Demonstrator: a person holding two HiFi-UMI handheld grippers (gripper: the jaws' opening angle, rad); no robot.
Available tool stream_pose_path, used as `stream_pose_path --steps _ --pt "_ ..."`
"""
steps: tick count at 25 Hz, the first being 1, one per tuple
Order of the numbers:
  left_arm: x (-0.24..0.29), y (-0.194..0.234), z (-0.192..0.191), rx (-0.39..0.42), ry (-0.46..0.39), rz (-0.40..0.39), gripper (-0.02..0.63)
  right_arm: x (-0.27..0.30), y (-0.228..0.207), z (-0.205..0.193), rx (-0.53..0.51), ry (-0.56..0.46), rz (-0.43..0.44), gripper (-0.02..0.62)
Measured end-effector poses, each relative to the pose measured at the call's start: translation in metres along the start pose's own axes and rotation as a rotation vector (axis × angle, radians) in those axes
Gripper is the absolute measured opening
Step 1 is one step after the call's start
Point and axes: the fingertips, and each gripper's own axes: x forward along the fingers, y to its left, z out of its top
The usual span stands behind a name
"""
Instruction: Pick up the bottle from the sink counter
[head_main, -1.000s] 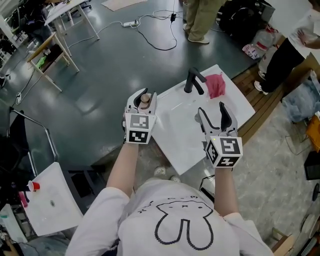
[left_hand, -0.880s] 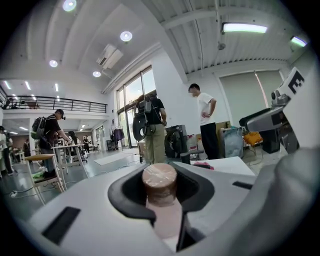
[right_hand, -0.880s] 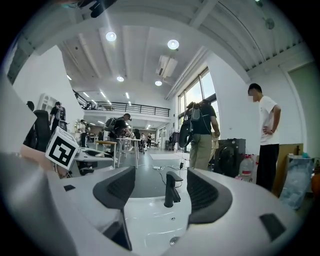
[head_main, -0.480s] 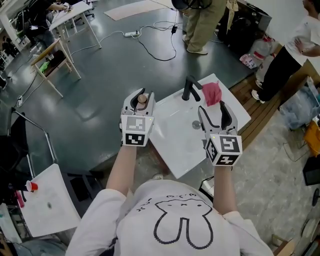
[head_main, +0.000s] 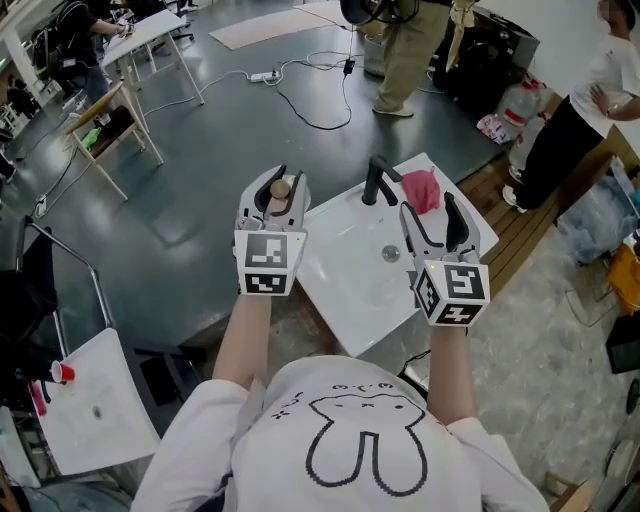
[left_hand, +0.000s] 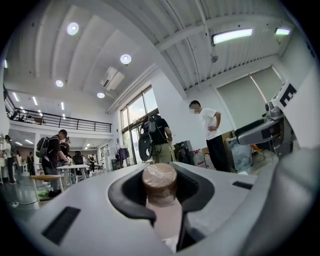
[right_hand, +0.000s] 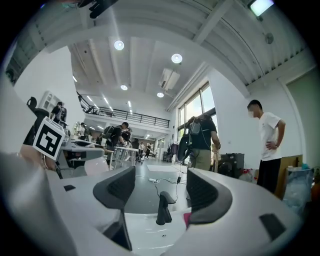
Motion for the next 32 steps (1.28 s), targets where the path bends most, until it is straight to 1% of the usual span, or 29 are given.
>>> stream_pose_path --steps 11,12,15,17,23,25,29,32 --pt "-0.023 0.005 0.054 0.030 -0.131 0.038 0.110 -0.008 0.000 0.029 -0.039 -0.061 -0.012 0.314" --pt "-0.025 0.005 0.058 0.033 -0.141 0.041 0.110 -0.009 0.000 0.031 -0.048 -0.067 -0.014 0.304" --pt "-0.031 0.006 0.067 0.044 -0.167 0.049 0.110 -0.014 0.000 0.036 -0.072 -0.081 -0.028 0.243" --pt "-0.034 0.006 0.070 0.049 -0.180 0.052 0.110 -0.017 0.000 0.039 -0.078 -0.086 -0.035 0.221" --pt "-0.043 0.005 0.075 0.058 -0.205 0.043 0.110 -0.024 0.001 0.044 -0.083 -0.096 -0.053 0.093" --pt "-0.046 0.004 0.076 0.060 -0.212 0.042 0.110 -0.026 0.003 0.045 -0.088 -0.100 -0.053 0.060" --pt "-0.049 0.000 0.077 0.065 -0.219 0.035 0.110 -0.031 0.004 0.045 -0.098 -0.104 -0.048 0.032" --pt "-0.051 -0.001 0.075 0.060 -0.205 0.033 0.110 -0.033 0.006 0.045 -0.103 -0.101 -0.043 0.029"
